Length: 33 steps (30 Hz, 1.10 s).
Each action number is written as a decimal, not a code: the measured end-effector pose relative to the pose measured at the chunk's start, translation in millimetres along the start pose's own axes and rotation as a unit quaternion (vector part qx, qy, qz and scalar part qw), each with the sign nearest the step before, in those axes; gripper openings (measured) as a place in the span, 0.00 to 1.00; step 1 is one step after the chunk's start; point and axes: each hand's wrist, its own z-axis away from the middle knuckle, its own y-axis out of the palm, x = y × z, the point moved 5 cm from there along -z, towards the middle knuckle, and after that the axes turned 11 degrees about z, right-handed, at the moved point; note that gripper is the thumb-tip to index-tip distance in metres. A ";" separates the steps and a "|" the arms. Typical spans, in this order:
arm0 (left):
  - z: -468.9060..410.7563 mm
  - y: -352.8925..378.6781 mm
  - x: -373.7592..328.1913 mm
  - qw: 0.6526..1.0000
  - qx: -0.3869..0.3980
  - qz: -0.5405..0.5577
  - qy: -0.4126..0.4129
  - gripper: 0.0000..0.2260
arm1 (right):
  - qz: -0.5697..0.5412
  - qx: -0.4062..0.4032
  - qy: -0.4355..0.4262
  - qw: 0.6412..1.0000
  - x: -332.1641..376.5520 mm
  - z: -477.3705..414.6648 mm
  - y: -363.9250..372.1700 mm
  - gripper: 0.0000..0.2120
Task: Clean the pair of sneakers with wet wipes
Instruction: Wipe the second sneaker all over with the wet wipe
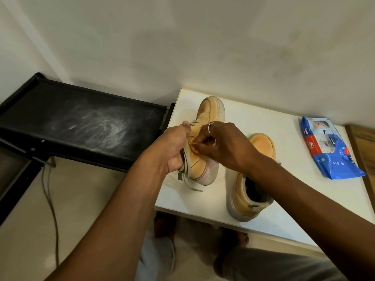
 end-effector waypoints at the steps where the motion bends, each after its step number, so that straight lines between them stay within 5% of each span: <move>1: -0.7 -0.7 0.3 1.000 0.000 0.000 -0.001 0.18 | -0.010 0.021 -0.011 1.000 2.9 0.7 2.8 0.03; 4: -1.5 -0.6 0.9 1.000 0.000 0.001 -0.005 0.19 | -0.016 0.094 -0.025 0.995 4.7 1.5 9.5 0.02; 10: -0.3 1.9 0.8 1.000 -0.002 -0.001 -0.002 0.17 | 0.018 -0.023 0.008 1.000 -7.2 -1.9 -0.1 0.05; 16: 1.1 0.4 -0.8 1.000 -0.008 -0.010 -0.002 0.18 | 0.067 -0.002 -0.025 0.997 -4.2 0.1 3.9 0.15; 24: -2.4 -5.5 -0.9 1.000 -0.023 -0.017 -0.007 0.17 | 0.061 0.048 -0.109 0.991 14.8 5.5 10.4 0.08; 33: 2.7 -0.9 -0.3 1.000 -0.006 -0.024 0.002 0.17 | 0.098 -0.074 0.006 0.992 -4.8 -2.0 2.1 0.08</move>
